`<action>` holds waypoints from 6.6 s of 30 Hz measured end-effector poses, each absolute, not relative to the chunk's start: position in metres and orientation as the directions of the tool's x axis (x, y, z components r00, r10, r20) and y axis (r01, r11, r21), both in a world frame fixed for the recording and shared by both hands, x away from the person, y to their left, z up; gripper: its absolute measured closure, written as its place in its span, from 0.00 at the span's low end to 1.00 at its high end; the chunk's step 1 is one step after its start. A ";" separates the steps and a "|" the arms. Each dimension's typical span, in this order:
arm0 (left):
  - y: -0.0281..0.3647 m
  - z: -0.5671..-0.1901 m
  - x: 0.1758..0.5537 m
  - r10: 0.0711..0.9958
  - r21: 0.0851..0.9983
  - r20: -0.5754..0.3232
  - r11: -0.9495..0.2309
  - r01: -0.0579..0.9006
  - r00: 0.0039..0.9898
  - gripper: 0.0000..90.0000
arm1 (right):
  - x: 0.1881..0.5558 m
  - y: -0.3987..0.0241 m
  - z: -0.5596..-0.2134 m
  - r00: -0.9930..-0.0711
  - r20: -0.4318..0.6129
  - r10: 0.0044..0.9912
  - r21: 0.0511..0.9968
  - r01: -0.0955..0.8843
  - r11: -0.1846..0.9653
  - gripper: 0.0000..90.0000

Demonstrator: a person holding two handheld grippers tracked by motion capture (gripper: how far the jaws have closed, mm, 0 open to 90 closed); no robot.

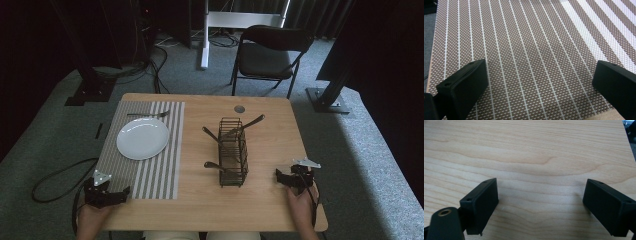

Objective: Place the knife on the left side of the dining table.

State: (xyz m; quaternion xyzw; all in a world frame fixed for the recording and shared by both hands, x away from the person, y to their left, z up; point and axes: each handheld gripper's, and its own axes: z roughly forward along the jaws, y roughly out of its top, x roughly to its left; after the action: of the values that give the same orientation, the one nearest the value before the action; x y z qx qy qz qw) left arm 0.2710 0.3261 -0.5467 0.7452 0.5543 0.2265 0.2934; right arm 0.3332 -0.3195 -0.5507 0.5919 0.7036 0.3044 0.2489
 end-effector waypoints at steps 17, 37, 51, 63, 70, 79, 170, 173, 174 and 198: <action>0.326 -0.545 0.272 0.956 0.674 0.015 -0.225 0.703 0.292 0.01 | 0.333 -0.319 -0.551 -0.170 0.010 0.985 0.723 0.682 0.111 0.13; 0.274 -0.522 0.260 0.874 0.719 -0.030 -0.318 0.618 0.486 0.02 | 0.332 -0.319 -0.551 -0.168 0.010 0.986 0.723 0.683 0.109 0.13; 0.215 -0.479 0.253 0.763 0.805 -0.019 -0.371 0.462 0.646 0.02 | 0.332 -0.319 -0.551 -0.168 0.010 0.986 0.723 0.683 0.109 0.13; 0.168 -0.443 0.250 0.664 0.856 0.009 -0.392 0.338 0.748 0.02 | 0.332 -0.319 -0.551 -0.168 0.010 0.986 0.723 0.683 0.109 0.13; 0.146 -0.432 0.250 0.624 0.868 0.015 -0.396 0.300 0.782 0.02 | 0.332 -0.319 -0.551 -0.168 0.010 0.986 0.723 0.683 0.109 0.13; 0.125 -0.421 0.252 0.596 0.880 0.033 -0.398 0.260 0.803 0.02 | 0.332 -0.319 -0.551 -0.168 0.009 0.986 0.723 0.682 0.109 0.13; 0.002 -0.386 0.308 0.587 0.986 -0.054 -0.096 0.136 0.808 0.93 | 0.332 -0.319 -0.551 -0.168 0.008 0.986 0.723 0.682 0.110 0.14; 0.004 -0.373 0.304 0.581 0.990 -0.034 -0.094 0.108 0.813 0.93 | 0.332 -0.319 -0.551 -0.167 0.009 0.986 0.723 0.682 0.109 0.14; 0.006 -0.369 0.303 0.580 0.990 -0.030 -0.092 0.102 0.814 0.93 | 0.332 -0.319 -0.551 -0.167 0.009 0.986 0.723 0.682 0.109 0.14; 0.081 -0.295 0.264 0.648 1.000 0.000 -0.010 0.009 0.761 0.93 | 0.332 -0.319 -0.551 -0.164 0.009 0.986 0.723 0.683 0.107 0.14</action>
State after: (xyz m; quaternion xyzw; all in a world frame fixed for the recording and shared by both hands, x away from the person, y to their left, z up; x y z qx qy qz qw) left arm 0.2636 0.0810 -0.2950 0.6678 0.2459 0.2426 0.6593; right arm 0.3319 -0.3190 -0.5507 0.5958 0.7003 0.3026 0.2511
